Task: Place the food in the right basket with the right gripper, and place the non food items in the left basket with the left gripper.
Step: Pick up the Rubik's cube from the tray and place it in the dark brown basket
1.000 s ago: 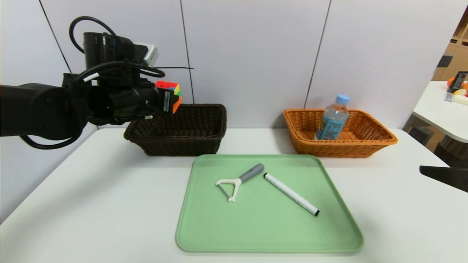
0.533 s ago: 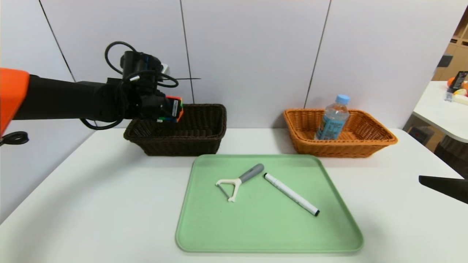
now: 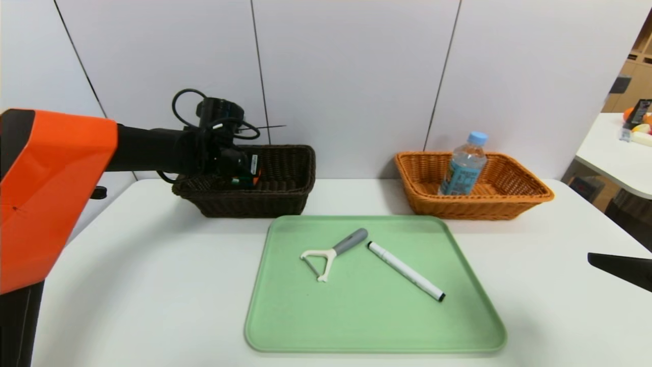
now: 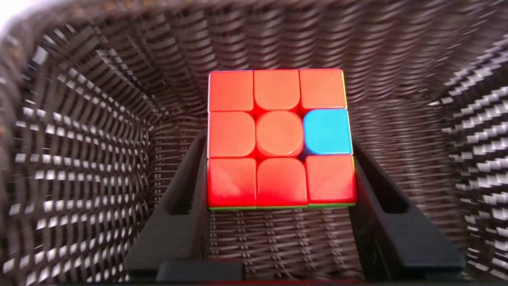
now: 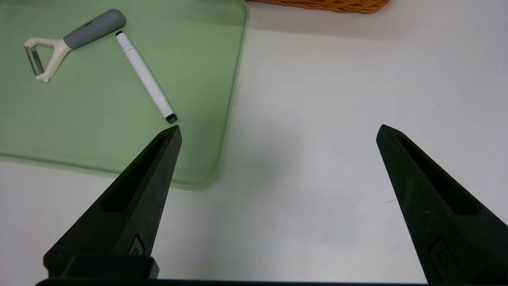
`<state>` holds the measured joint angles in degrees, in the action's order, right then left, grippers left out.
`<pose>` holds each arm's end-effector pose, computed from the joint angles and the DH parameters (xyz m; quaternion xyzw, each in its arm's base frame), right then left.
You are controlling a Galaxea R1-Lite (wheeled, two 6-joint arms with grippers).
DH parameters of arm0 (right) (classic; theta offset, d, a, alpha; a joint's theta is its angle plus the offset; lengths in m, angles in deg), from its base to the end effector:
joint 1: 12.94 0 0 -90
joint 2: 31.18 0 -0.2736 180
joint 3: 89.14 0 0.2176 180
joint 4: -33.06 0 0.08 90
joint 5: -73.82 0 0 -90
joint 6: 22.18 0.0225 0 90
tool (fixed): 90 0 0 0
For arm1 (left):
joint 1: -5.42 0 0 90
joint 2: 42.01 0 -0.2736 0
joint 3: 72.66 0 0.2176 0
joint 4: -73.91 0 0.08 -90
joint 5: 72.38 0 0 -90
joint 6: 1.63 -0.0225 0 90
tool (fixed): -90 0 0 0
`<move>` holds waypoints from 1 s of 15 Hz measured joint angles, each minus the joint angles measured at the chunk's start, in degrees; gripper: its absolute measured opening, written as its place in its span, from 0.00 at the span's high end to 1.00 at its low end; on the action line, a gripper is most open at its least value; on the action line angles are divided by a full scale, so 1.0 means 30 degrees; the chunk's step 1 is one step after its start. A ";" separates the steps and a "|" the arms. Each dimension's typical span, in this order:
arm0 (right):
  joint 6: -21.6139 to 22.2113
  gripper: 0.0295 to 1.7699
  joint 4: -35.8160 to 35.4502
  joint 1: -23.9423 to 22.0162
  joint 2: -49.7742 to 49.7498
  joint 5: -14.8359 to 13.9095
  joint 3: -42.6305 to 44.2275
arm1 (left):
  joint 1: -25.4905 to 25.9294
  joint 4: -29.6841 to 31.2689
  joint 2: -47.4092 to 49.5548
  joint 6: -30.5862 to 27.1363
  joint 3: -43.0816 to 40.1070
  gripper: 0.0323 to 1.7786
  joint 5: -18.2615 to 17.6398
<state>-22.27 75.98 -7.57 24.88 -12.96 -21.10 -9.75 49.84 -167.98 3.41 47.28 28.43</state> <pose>0.1472 0.0151 0.2195 -0.0058 0.2666 0.0724 0.9611 0.4503 -0.1177 0.1474 0.0159 0.2544 -0.0256 0.9666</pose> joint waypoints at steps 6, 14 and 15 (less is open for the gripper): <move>0.0008 0.04 -0.0028 -0.0012 0.0028 0.0020 -0.0012 | 0.0171 -0.0471 -0.0605 0.0398 0.0081 0.47 0.0065; 0.0000 0.04 -0.0065 -0.0012 0.0102 0.0203 -0.0183 | 0.0134 -0.0394 -0.0898 0.0829 0.0569 0.47 0.0975; 0.0000 0.04 -0.0057 -0.0012 0.0126 0.0268 -0.0183 | 0.0134 -0.0386 -0.0926 0.0837 0.0577 0.47 0.1065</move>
<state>-22.27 75.81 -7.60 25.26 -12.15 -21.65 -9.35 48.68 -170.76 5.92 49.01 31.62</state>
